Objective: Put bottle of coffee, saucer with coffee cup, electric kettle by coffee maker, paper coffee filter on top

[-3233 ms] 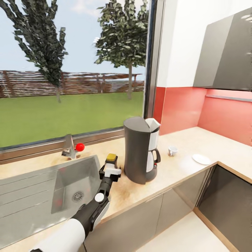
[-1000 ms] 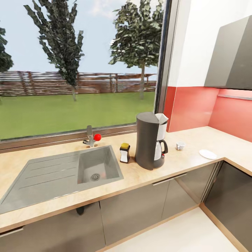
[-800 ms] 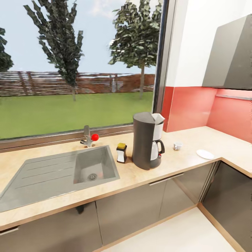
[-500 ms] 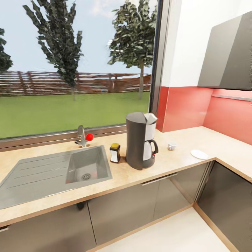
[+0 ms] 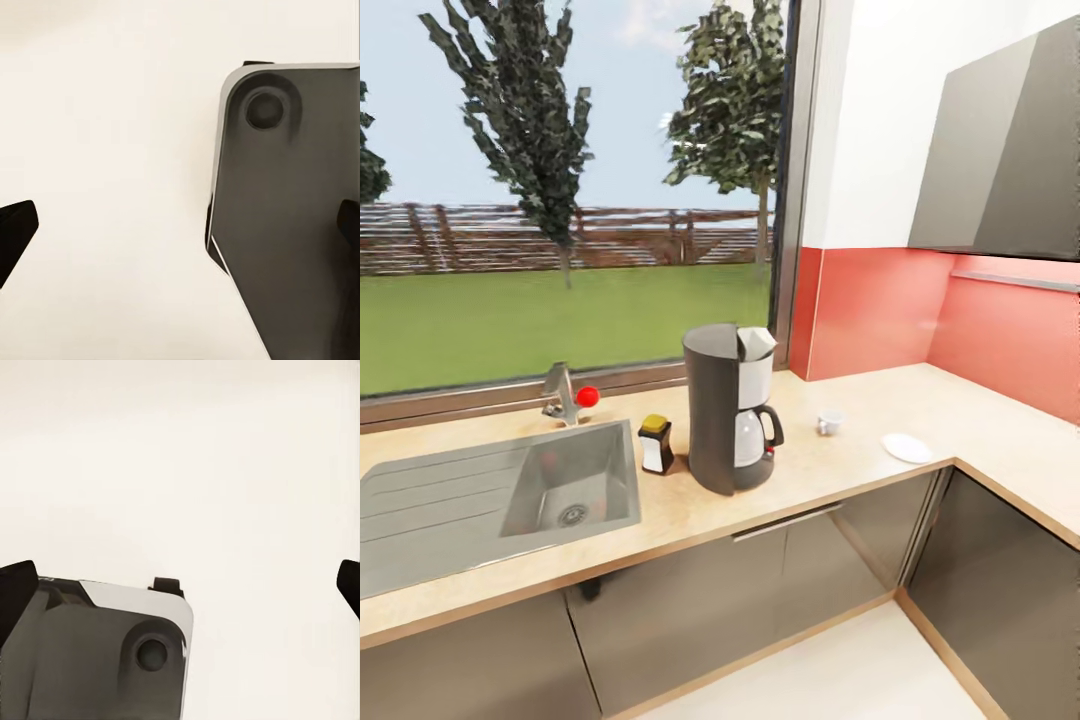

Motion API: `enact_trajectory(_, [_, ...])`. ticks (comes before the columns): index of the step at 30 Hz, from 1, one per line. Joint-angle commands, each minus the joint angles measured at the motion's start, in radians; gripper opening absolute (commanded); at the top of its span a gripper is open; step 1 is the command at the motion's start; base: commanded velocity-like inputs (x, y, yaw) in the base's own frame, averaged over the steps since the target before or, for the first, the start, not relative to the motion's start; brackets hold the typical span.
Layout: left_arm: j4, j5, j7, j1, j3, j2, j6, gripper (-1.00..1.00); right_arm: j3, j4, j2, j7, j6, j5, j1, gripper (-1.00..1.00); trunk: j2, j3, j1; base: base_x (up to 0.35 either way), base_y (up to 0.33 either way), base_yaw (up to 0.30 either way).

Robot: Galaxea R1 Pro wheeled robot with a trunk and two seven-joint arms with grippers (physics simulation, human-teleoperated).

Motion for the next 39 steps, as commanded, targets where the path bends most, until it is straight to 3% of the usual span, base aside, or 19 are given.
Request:
enact_trajectory(1, [0.001,0.008,0.003,-0.001,-0.008,-0.001,-0.005,1.0,0.008,0.001,0.0,-0.004,-0.003,-0.005,-0.001,1.0,-0.002,-0.002,0.001,0.051,-0.268,0.0])
enact_trajectory(7, [0.0,0.009,0.003,-0.001,-0.006,0.0,-0.005,1.0,0.009,0.001,0.0,-0.004,-0.003,-0.005,-0.001,1.0,-0.002,-0.002,0.001,0.019,-0.271,0.0])
enact_trajectory(15, [0.0,0.047,0.0,-0.001,0.041,0.001,-0.012,1.0,0.007,0.001,0.0,-0.004,-0.003,-0.005,-0.001,1.0,-0.002,-0.002,0.001,0.046,-0.272,0.0])
enact_trajectory(39, [0.0,0.051,-0.001,-0.001,0.047,0.001,-0.014,1.0,0.013,0.001,-0.01,0.002,-0.004,0.002,-0.001,1.0,-0.002,-0.002,0.001,0.015,-0.273,0.0])
